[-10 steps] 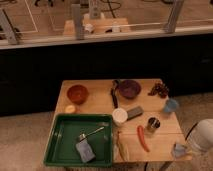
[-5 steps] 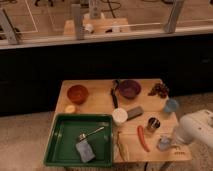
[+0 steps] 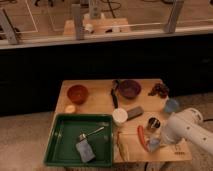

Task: Wipe table surface with towel

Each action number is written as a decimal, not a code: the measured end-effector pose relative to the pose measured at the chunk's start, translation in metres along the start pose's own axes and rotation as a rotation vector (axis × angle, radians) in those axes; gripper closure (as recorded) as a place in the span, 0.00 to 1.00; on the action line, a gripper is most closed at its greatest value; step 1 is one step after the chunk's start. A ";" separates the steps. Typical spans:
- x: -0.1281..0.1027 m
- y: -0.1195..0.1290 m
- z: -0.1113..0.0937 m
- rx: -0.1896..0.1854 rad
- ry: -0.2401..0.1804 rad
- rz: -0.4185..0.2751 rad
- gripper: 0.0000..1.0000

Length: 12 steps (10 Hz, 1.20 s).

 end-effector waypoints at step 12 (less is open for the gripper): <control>0.097 0.034 0.002 -0.052 0.136 0.078 0.96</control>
